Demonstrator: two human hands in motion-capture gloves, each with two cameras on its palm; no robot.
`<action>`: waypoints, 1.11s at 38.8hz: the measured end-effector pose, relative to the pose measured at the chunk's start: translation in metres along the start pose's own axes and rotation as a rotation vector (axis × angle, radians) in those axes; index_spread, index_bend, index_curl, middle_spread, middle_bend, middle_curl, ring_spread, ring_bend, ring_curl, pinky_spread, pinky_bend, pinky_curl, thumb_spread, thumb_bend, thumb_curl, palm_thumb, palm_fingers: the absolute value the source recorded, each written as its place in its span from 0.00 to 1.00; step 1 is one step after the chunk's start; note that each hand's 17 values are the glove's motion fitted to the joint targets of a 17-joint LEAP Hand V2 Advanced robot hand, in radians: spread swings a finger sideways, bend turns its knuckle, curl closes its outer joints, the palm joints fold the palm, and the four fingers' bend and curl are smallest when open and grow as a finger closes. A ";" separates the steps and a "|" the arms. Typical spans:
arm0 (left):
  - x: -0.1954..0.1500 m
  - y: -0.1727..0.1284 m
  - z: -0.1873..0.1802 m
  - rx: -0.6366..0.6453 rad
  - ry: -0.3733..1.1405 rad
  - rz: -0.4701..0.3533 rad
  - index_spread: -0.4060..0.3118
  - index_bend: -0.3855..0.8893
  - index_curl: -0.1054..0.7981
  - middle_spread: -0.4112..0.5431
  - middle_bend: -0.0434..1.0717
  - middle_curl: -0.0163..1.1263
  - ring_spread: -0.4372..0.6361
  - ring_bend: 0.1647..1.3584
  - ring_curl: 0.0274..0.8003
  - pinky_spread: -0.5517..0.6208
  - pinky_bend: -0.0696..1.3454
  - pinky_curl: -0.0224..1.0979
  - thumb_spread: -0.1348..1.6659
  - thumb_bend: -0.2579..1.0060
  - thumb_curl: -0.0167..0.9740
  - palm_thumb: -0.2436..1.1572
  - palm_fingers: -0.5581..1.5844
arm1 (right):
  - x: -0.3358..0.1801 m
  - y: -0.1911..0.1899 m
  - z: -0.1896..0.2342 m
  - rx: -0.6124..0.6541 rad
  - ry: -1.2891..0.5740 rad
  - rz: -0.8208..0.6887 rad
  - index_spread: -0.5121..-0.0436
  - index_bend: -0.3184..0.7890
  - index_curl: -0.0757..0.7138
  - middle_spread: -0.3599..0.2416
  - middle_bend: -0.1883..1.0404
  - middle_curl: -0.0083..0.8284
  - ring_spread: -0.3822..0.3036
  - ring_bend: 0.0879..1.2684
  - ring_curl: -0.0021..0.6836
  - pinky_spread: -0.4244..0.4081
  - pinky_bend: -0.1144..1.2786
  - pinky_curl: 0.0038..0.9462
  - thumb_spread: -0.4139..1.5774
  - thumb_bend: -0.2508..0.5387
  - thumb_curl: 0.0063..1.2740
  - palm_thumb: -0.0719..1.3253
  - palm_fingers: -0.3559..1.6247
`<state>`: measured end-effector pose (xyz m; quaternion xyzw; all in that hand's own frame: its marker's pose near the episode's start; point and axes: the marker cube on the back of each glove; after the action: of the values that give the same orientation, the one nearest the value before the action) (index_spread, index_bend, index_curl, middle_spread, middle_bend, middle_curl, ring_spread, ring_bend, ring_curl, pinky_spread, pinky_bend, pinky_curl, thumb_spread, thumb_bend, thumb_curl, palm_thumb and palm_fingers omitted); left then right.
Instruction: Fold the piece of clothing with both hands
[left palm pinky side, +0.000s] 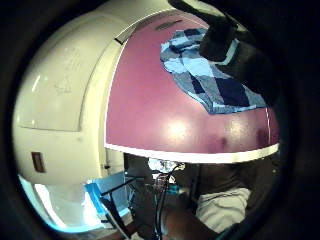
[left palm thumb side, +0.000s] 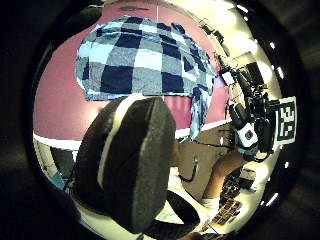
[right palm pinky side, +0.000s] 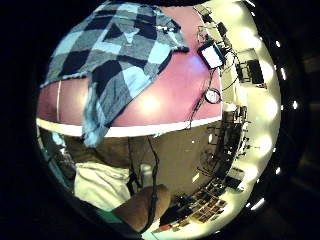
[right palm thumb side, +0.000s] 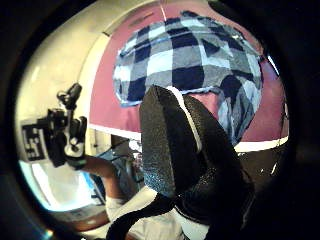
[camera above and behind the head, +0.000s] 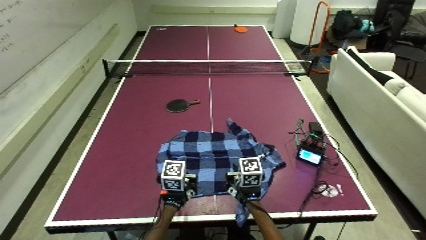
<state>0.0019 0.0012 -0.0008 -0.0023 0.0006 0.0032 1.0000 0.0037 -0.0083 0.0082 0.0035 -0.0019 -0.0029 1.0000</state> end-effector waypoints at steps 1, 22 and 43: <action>0.000 0.000 0.000 -0.001 0.000 0.002 0.49 0.42 0.17 0.44 0.21 0.06 0.48 0.25 0.08 0.58 0.33 0.10 0.31 0.23 0.03 0.21 0.53 | 0.001 -0.001 0.001 -0.001 -0.001 -0.001 0.69 0.47 0.17 0.55 0.34 0.08 0.63 0.12 0.05 0.65 0.31 0.07 0.43 0.52 0.02 0.23 0.32; 0.006 0.005 -0.005 -0.015 -0.015 0.013 0.43 0.41 0.34 0.45 0.20 0.21 0.56 0.33 0.29 0.69 0.37 0.27 0.68 0.19 0.13 0.20 0.47 | 0.010 0.004 -0.006 0.052 0.022 -0.009 0.29 0.43 0.38 0.52 0.32 0.27 0.72 0.13 0.22 0.81 0.32 0.24 0.81 0.48 0.09 0.26 0.28; -0.005 -0.034 0.090 0.017 -0.036 -0.013 0.43 0.40 0.40 0.46 0.18 0.26 0.56 0.36 0.34 0.69 0.38 0.32 0.71 0.19 0.19 0.19 0.45 | 0.045 -0.035 0.088 0.014 0.041 0.061 0.29 0.41 0.43 0.53 0.32 0.36 0.75 0.11 0.29 0.82 0.35 0.31 0.80 0.36 0.15 0.30 0.25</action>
<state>-0.0027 -0.0327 0.0893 0.0062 -0.0176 -0.0030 0.9998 0.0480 -0.0442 0.0964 0.0103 0.0187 0.0277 0.9994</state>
